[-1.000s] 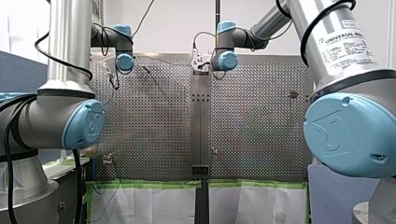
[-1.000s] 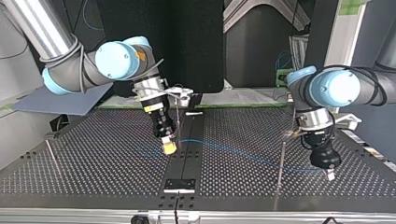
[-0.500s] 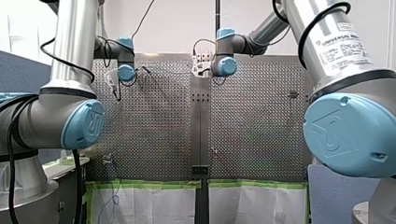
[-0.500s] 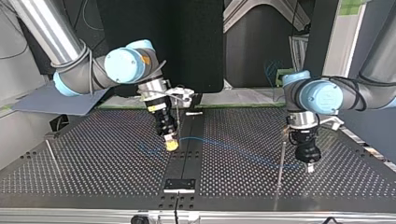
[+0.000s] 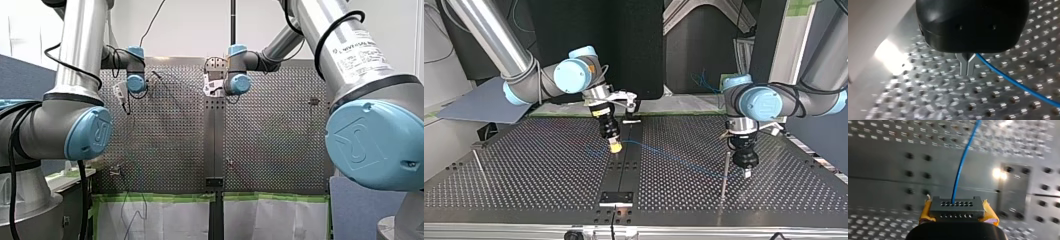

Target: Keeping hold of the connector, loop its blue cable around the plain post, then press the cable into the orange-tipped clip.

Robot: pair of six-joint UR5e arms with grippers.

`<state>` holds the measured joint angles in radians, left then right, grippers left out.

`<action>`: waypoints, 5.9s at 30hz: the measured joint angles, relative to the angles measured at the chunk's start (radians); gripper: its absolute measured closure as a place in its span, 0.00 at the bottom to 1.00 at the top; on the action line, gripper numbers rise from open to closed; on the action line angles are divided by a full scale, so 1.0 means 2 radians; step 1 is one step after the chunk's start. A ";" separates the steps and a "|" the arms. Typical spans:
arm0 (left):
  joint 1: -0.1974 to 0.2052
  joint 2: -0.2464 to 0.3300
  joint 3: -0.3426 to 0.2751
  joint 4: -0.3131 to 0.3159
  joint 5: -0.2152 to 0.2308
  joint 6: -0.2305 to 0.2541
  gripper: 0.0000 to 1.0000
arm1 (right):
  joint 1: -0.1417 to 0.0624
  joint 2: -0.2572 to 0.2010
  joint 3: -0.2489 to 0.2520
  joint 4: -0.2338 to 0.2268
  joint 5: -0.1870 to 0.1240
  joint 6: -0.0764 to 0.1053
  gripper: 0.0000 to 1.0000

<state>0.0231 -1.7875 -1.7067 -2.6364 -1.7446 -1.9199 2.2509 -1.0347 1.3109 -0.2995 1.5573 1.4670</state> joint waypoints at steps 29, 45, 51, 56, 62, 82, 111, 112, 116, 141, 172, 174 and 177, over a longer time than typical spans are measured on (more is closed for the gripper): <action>-0.005 -0.035 -0.004 -0.001 0.040 -0.048 0.02 | 0.044 0.135 0.048 -0.067 0.055 -0.002 1.00; -0.007 -0.035 -0.004 -0.005 0.041 -0.049 0.02 | 0.051 0.213 0.057 -0.135 0.115 0.023 1.00; -0.007 -0.035 -0.004 -0.006 0.040 -0.048 0.02 | 0.051 0.241 0.057 -0.163 0.123 0.036 1.00; -0.007 -0.035 -0.004 -0.006 0.040 -0.048 0.02 | 0.051 0.265 0.057 -0.187 0.123 0.047 1.00; -0.007 -0.035 -0.003 -0.005 0.040 -0.047 0.02 | 0.046 0.293 0.056 -0.214 0.127 0.064 1.00; -0.006 -0.035 -0.003 -0.006 0.038 -0.044 0.02 | 0.017 0.388 0.056 -0.276 0.137 0.085 1.00; -0.004 -0.035 -0.003 -0.007 0.037 -0.042 0.02 | -0.009 0.495 0.081 -0.312 0.142 0.060 1.00; -0.004 -0.035 -0.003 -0.007 0.037 -0.042 0.02 | -0.010 0.491 0.085 -0.316 0.143 0.060 1.00; -0.004 -0.035 -0.004 -0.008 0.037 -0.042 0.02 | -0.012 0.475 0.102 -0.333 0.149 0.060 1.00; -0.006 -0.035 -0.003 -0.013 0.025 -0.041 0.02 | -0.009 0.350 0.227 -0.354 0.148 0.039 1.00; -0.007 -0.035 -0.003 -0.015 0.020 -0.039 0.02 | -0.054 0.196 0.304 -0.369 0.067 0.042 1.00; -0.007 -0.035 -0.003 -0.015 0.020 -0.039 0.02 | -0.057 0.185 0.304 -0.370 0.059 0.042 1.00; -0.006 -0.035 -0.003 -0.015 0.018 -0.039 0.02 | -0.060 0.171 0.306 -0.371 0.051 0.042 1.00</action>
<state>0.0102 -1.8581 -1.7135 -2.6673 -1.7079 -1.9987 2.1299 -0.6936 1.9239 -1.0412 1.6602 1.5508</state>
